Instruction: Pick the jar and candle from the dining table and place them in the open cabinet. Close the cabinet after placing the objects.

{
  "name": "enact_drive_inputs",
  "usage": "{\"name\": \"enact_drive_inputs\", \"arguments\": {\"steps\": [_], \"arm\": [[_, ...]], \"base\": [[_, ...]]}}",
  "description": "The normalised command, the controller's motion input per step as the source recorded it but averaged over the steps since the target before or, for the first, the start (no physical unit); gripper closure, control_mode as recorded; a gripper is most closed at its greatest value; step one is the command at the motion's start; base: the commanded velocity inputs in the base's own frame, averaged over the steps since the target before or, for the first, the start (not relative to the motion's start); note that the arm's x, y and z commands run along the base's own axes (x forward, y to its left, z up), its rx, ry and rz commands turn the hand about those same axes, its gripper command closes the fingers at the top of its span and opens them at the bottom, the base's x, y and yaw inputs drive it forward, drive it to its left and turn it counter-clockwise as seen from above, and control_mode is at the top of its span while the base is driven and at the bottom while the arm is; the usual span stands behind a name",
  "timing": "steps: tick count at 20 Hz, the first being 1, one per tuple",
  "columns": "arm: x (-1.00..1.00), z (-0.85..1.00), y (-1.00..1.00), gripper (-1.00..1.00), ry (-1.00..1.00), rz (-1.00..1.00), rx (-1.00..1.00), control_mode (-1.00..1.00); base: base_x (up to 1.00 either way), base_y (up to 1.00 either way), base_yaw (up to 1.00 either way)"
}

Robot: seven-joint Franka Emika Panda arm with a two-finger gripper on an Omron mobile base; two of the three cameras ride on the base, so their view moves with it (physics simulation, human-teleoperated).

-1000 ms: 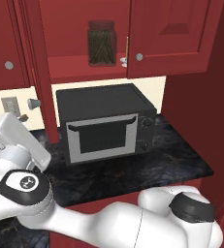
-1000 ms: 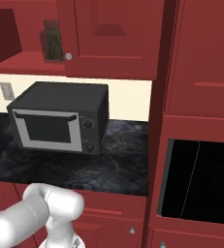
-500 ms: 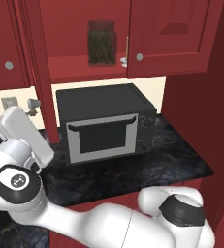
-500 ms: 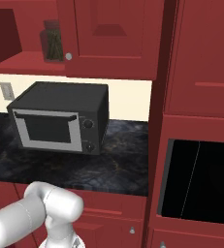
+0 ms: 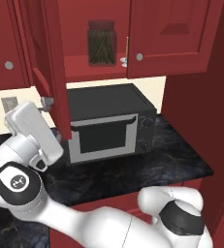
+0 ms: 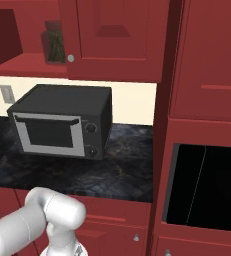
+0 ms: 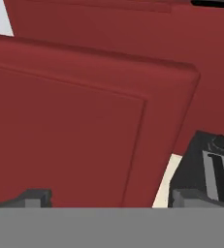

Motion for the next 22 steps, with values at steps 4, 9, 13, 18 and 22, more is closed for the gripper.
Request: {"name": "enact_drive_inputs", "arguments": {"steps": [4, 9, 13, 18, 22], "arm": [[-0.21, 0.25, -0.46, -1.00, -0.08, -0.02, 0.00, -1.00], [-0.19, 0.16, -0.56, -1.00, -0.08, 0.00, 0.00, -1.00], [-0.04, 0.16, -0.59, -1.00, -0.05, 0.00, 0.00, -1.00], [0.05, 0.22, -0.55, -1.00, 0.00, 0.01, 0.00, -1.00], [0.27, 0.18, -0.47, -1.00, 0.00, 0.08, 0.01, -1.00]], "base": [[0.00, 0.00, 0.00], [0.00, 0.00, 0.00], [0.00, 0.00, 0.00], [0.00, 0.00, 0.00], [0.00, 0.00, 0.00]]}}
